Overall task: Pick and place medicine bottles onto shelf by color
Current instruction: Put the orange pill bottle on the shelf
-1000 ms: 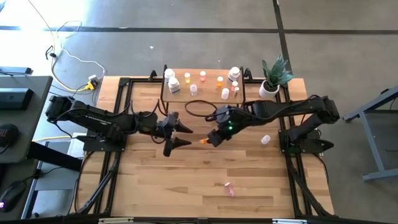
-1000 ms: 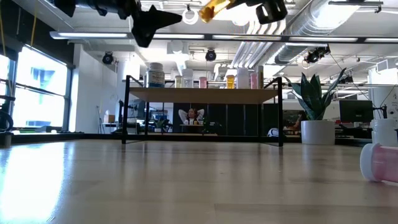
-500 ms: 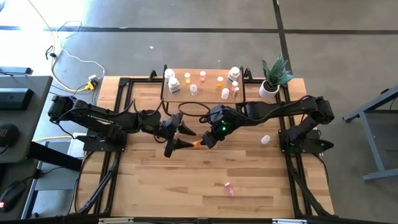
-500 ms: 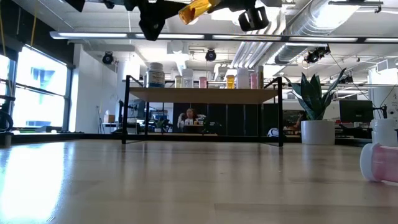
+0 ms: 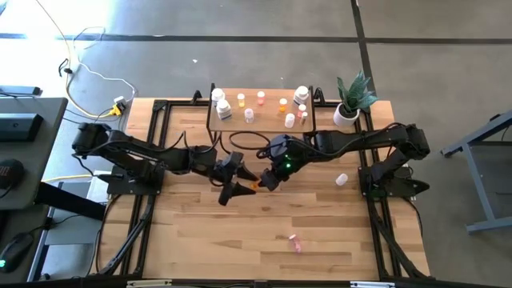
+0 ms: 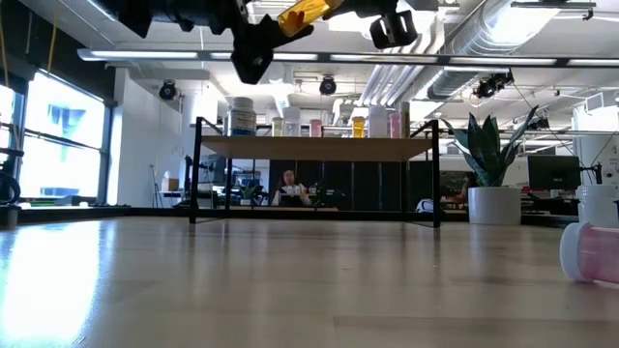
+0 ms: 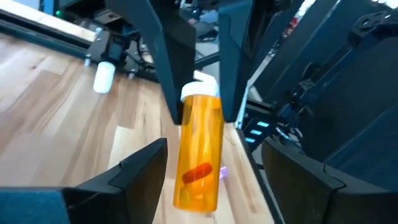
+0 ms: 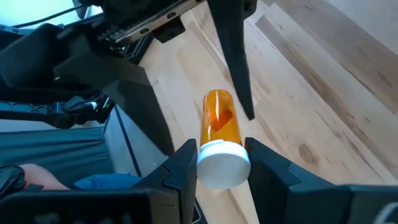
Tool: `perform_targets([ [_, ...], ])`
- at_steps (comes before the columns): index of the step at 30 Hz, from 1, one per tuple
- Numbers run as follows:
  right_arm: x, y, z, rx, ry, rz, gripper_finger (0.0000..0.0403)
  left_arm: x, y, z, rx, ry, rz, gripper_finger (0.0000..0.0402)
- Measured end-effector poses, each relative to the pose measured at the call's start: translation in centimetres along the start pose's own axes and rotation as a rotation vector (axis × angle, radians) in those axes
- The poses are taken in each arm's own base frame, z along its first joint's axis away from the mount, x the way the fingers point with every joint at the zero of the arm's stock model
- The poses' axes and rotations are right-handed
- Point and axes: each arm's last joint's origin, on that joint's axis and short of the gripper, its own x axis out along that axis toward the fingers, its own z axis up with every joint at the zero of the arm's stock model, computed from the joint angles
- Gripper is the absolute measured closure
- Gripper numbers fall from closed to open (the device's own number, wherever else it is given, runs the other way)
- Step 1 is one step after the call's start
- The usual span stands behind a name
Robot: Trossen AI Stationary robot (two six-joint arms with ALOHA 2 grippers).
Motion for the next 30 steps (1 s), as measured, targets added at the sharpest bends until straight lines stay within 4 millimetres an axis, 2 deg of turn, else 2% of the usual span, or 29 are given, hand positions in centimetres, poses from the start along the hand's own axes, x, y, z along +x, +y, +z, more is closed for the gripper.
perform_targets([
  [15,0.0,0.0,-0.1,0.027,0.03,0.015,0.0299,0.0,1.1,0.5,0.035,-0.011,-0.031,0.0196],
  [19,0.0,0.0,-0.1,0.027,0.03,0.015,0.0299,0.0,1.2,0.6,0.026,-0.007,-0.03,0.0197],
  [24,0.0,0.0,0.0,0.029,0.029,0.015,0.0299,0.5,0.7,1.9,0.072,0.054,-0.021,0.0195],
  [30,-0.1,-0.1,0.1,0.032,0.027,0.012,0.0299,0.6,0.6,2.2,0.108,0.127,0.003,0.0195],
])
